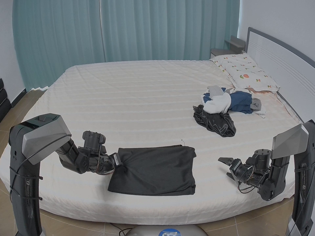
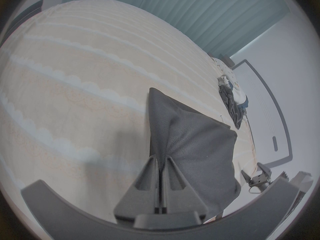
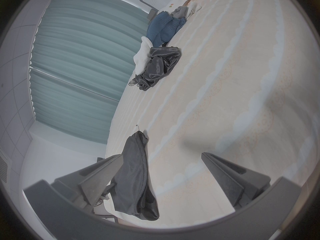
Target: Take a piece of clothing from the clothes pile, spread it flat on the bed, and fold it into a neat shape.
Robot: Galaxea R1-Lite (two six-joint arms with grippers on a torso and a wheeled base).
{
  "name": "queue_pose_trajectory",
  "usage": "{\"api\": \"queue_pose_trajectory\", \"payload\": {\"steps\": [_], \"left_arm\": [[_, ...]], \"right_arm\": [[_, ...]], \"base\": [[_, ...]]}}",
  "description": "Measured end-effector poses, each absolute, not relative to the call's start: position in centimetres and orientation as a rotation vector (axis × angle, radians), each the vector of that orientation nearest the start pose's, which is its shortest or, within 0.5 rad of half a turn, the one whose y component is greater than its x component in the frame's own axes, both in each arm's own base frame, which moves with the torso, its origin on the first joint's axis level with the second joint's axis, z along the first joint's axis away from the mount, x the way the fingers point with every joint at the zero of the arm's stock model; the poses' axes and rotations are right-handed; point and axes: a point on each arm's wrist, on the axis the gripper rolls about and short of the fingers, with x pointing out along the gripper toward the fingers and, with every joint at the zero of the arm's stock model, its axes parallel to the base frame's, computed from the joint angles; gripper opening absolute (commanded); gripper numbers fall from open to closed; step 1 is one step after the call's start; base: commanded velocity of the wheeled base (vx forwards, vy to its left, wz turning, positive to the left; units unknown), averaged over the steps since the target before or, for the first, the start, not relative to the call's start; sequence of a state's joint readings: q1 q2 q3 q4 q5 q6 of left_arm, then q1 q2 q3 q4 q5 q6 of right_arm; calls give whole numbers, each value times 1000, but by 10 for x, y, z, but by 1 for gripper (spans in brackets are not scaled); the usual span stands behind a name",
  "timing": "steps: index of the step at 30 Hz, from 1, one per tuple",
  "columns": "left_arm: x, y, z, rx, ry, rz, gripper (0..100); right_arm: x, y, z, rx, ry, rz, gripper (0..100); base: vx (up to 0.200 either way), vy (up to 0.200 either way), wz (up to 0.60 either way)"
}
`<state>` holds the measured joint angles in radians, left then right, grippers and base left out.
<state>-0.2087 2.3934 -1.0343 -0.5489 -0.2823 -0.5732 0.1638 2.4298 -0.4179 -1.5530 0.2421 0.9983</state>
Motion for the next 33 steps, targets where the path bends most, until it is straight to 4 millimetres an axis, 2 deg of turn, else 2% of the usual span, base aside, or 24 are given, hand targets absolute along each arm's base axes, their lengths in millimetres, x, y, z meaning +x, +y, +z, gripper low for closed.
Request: {"api": "queue_pose_trajectory", "payload": {"steps": [15, 33], "left_arm": [[381, -82, -7, -678, 927, -152, 0], [377, -77, -3, -710, 923, -101, 0]], "right_arm": [[307, 56, -40, 985, 624, 133, 100], [307, 56, -40, 986, 624, 133, 100]], "base": [[0, 0, 0], [0, 200, 0]]}}
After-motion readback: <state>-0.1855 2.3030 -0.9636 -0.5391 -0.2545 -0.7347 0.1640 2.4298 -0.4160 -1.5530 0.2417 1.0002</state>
